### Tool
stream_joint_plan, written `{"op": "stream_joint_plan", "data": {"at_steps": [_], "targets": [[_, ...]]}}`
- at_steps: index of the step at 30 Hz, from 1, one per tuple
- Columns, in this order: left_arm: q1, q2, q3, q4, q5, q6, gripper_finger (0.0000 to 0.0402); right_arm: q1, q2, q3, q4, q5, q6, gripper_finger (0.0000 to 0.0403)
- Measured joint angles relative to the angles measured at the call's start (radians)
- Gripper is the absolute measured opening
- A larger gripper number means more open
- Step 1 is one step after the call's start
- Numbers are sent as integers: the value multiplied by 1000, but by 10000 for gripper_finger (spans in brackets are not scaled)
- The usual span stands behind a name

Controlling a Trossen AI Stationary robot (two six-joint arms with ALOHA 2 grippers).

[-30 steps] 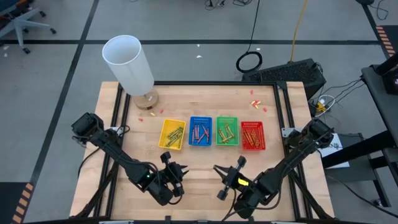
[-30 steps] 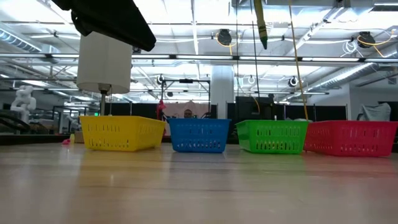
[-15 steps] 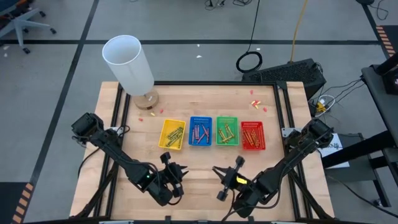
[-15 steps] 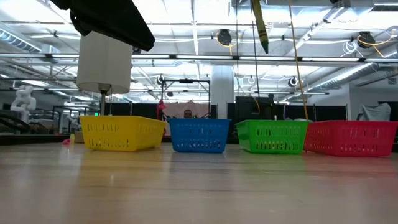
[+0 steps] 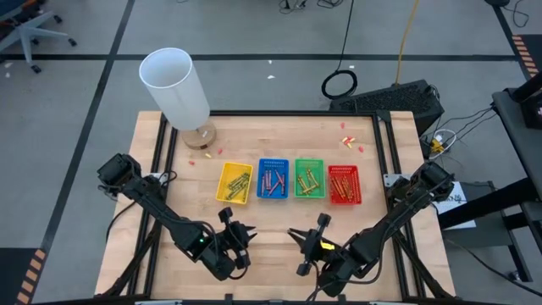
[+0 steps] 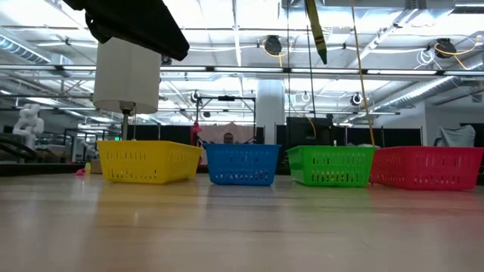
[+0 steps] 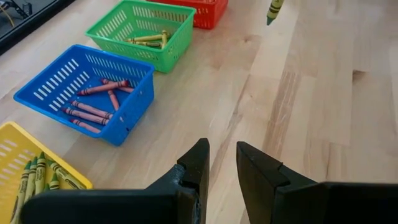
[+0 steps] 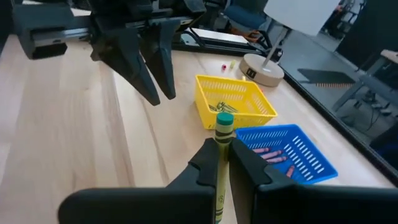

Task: Sort crayons
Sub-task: Put the green crayon into the yellow bin

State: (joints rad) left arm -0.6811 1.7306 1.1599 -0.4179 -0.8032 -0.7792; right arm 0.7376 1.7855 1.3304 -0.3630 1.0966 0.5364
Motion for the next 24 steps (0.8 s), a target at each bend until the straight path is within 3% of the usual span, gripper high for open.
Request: {"op": "stream_joint_plan", "data": {"at_steps": [5,12,15,19,24], "targets": [[0,0,0,9,-22,63,80,-4,0,0,17,0,-104,4],[-32,70,1,190,-186,391,80,-4,0,0,128,-1,-362,4],[-41,103,0,280,-192,520,87,-4,0,0,179,-1,-403,4],[-41,110,0,401,-205,629,128,-4,0,0,254,-1,-432,4],[-46,107,0,481,-208,661,210,0,0,0,342,-47,-483,4]]}}
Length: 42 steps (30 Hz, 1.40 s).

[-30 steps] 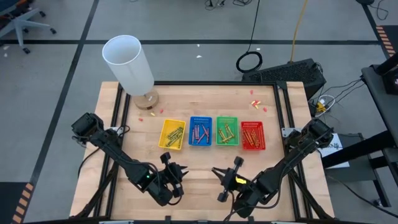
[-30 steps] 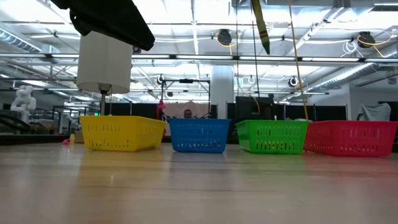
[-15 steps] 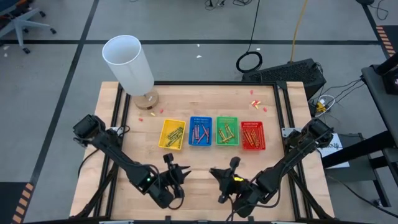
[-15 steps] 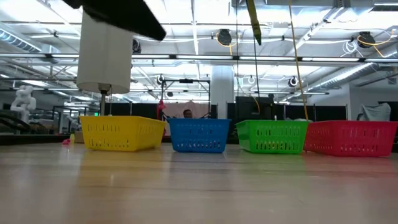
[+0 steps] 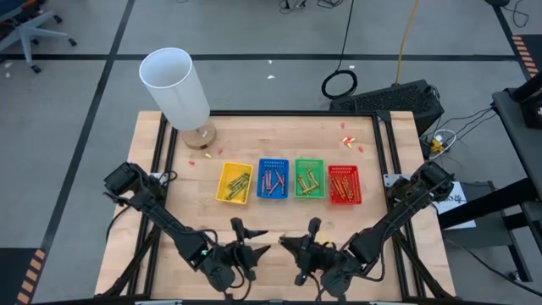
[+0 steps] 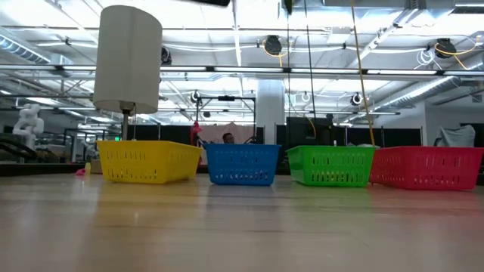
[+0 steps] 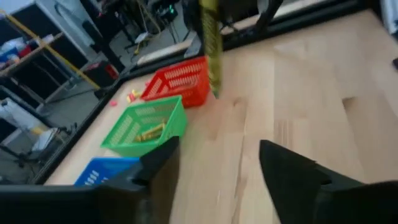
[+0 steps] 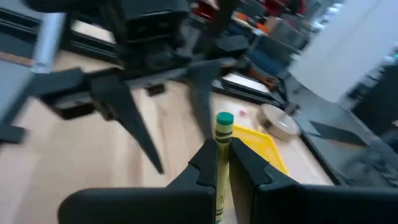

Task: Sort crayons
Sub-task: Put the green crayon into the yellow bin

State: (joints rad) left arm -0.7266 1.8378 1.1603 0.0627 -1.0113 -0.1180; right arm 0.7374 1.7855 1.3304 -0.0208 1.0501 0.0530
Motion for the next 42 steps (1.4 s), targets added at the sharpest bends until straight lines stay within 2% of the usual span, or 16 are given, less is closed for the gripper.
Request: {"op": "stream_joint_plan", "data": {"at_steps": [4,7,14,19,27,35,42], "targets": [[-7,0,0,107,3,88,257,2,0,0,105,-98,-78,4],[1,-1,0,180,79,123,275,1,0,0,175,-169,-132,4],[0,-2,0,295,201,181,279,-1,0,0,255,-244,-208,4],[15,-2,0,334,203,179,275,-5,0,0,257,-244,-209,4],[34,-2,0,346,271,168,213,-5,0,0,257,-244,-197,4],[52,-2,0,349,276,124,129,-5,0,0,256,-243,-197,4],[51,-2,0,346,276,124,74,-5,0,0,255,-243,-196,4]]}}
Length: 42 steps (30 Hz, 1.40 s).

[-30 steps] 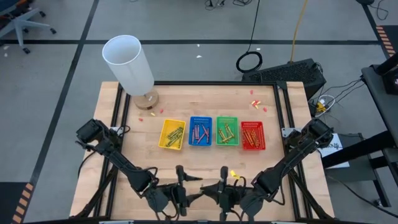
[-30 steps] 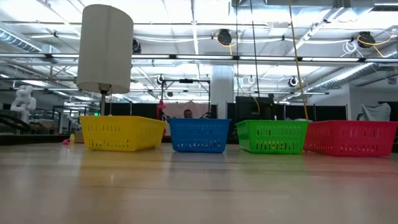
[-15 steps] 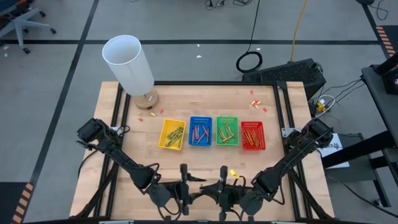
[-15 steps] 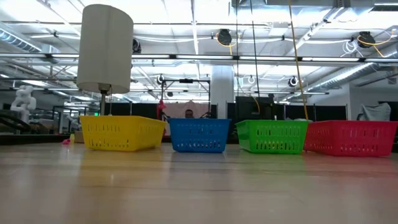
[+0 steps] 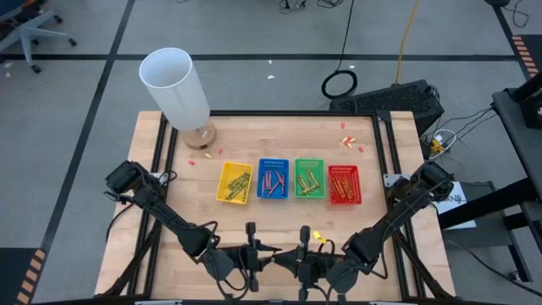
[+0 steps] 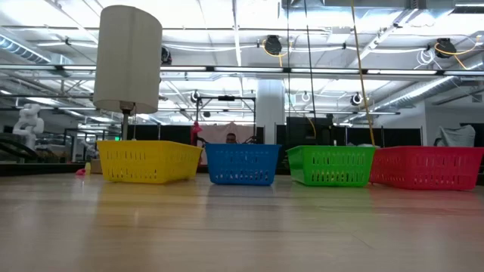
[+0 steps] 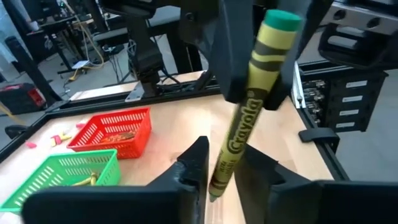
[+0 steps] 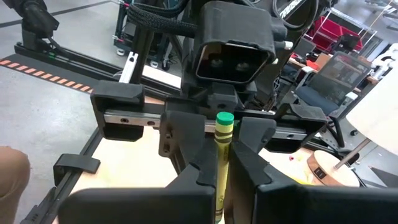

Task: Sort crayons
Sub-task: Put the green crayon into the yellow bin

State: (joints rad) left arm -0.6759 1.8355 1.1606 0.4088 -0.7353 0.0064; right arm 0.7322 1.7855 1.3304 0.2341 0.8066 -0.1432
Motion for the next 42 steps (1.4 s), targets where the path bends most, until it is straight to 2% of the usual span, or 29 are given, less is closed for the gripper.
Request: {"op": "stream_joint_plan", "data": {"at_steps": [5,13,17,20,25,32,36,42], "targets": [[2,0,0,-2,0,8,44,0,0,0,-4,4,0,19],[0,0,0,-2,0,30,20,0,0,0,-4,10,45,91],[0,0,0,-12,-1,30,19,7,0,0,-23,95,154,133],[0,0,0,-59,-9,30,19,27,1,0,-60,141,161,164],[-14,-45,0,-215,-19,5,19,87,-11,0,-155,163,198,204],[-15,-183,0,-565,-125,-101,19,175,-10,0,-385,157,477,211],[23,-262,0,-783,-183,-218,19,208,30,0,-447,160,674,206],[147,-320,0,-1056,-206,-462,19,236,109,0,-438,160,733,206]]}}
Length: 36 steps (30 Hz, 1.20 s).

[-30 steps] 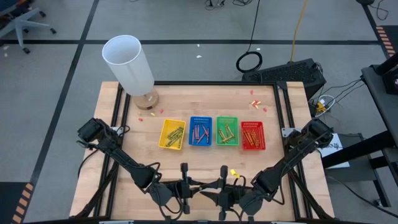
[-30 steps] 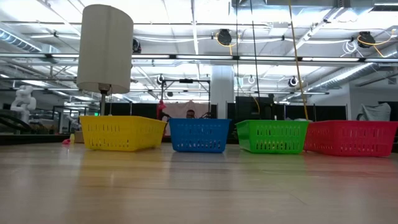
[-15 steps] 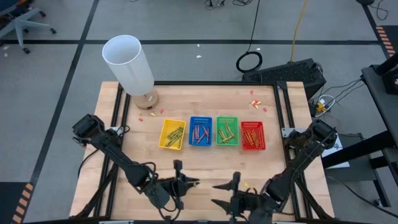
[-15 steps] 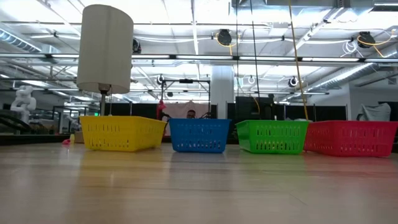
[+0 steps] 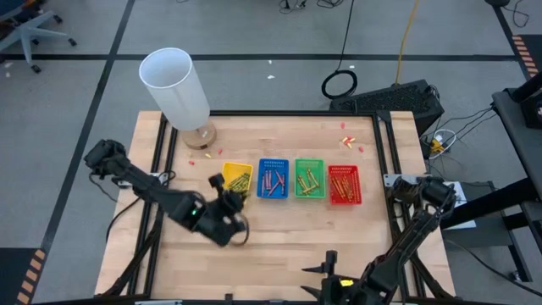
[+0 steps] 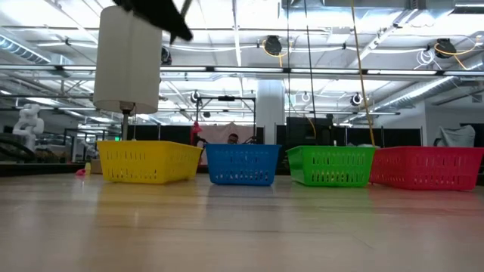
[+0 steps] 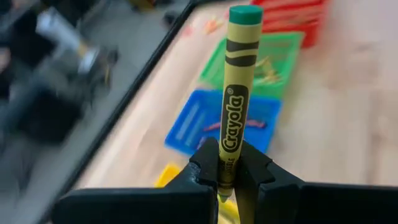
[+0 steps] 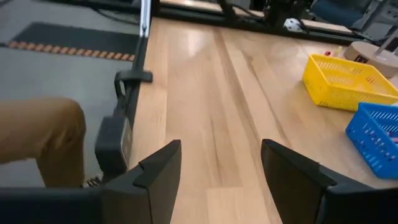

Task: Sort crayons
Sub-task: Put the green crayon into the yellow bin, then return to Home Position

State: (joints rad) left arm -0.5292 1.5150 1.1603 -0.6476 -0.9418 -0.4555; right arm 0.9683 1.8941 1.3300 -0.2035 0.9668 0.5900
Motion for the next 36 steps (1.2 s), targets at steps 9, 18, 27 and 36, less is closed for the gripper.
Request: {"op": "stream_joint_plan", "data": {"at_steps": [9,18,27,36], "targets": [[237,54,-6,-191,243,-358,19,-5,30,-1,5,0,-5,205],[359,146,-6,-252,417,-430,30,-5,30,0,8,0,-7,205],[391,209,-6,-330,415,-480,33,-5,30,0,8,0,-5,205],[391,251,-6,-327,444,-484,71,-5,30,0,7,0,-7,205]]}}
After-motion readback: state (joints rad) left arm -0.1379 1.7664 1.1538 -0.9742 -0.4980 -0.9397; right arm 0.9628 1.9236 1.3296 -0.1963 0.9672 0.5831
